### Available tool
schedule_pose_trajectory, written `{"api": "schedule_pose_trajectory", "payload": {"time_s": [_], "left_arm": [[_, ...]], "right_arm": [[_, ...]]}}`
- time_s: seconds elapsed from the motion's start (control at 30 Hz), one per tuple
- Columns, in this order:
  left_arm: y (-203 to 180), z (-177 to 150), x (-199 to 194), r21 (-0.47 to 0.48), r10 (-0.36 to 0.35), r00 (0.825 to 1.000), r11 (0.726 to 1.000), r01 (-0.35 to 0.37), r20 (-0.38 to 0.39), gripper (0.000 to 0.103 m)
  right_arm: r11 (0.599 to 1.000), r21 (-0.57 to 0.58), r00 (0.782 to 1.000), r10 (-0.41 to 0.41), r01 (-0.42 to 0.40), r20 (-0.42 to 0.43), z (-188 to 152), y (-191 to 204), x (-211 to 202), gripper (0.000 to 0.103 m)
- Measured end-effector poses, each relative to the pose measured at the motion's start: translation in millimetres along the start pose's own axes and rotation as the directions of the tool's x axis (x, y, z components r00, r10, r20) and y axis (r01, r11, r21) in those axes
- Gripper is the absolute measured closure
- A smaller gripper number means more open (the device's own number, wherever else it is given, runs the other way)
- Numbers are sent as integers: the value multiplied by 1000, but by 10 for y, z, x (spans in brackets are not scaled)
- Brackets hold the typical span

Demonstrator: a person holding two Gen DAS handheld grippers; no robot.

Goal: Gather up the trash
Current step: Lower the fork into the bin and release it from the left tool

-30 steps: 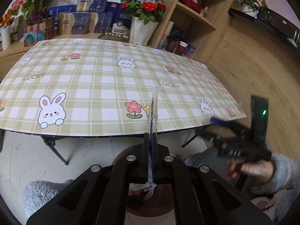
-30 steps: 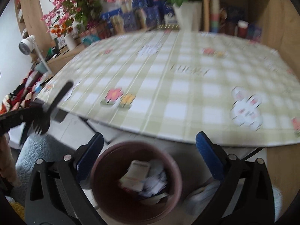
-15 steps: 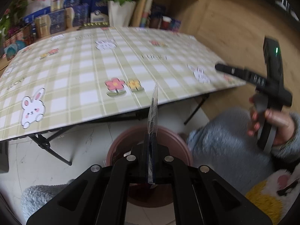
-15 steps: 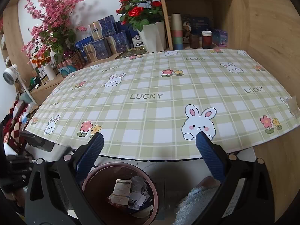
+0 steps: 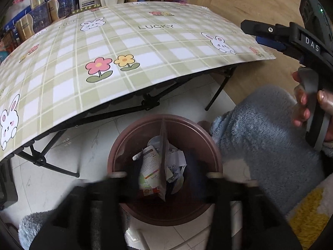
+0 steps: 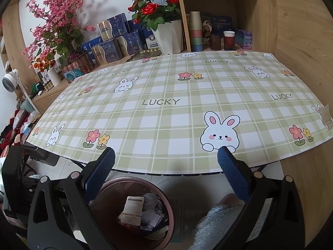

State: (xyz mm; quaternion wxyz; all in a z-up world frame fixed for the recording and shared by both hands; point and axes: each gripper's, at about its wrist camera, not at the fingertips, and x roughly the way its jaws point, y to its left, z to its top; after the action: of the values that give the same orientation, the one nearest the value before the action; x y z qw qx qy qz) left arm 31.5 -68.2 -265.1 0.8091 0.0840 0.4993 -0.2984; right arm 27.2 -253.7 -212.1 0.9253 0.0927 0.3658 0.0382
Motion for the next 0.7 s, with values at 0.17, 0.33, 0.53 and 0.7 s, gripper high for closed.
{"api": "schedule_pose_trajectory", "payload": {"time_s": [0.17,0.33,0.53,0.7], "left_arm": [[32,-25,-35,-25,39,999,999,-38,25,29],[111,-29,-104,-75,67,996,995,-62,55,23],[253,3,-430,-176,152,972,977,-121,178,10],[339,185,-878,-212,266,923,954,-211,277,7]], "right_arm": [[1000,-2,1000,2,-2,-19,-38,18,47,6],[1000,-12,1000,5,-6,-29,-54,65,65,6],[998,-53,999,-30,29,-13,10,146,-27,6],[995,-95,999,-32,36,38,231,271,-271,6]]}}
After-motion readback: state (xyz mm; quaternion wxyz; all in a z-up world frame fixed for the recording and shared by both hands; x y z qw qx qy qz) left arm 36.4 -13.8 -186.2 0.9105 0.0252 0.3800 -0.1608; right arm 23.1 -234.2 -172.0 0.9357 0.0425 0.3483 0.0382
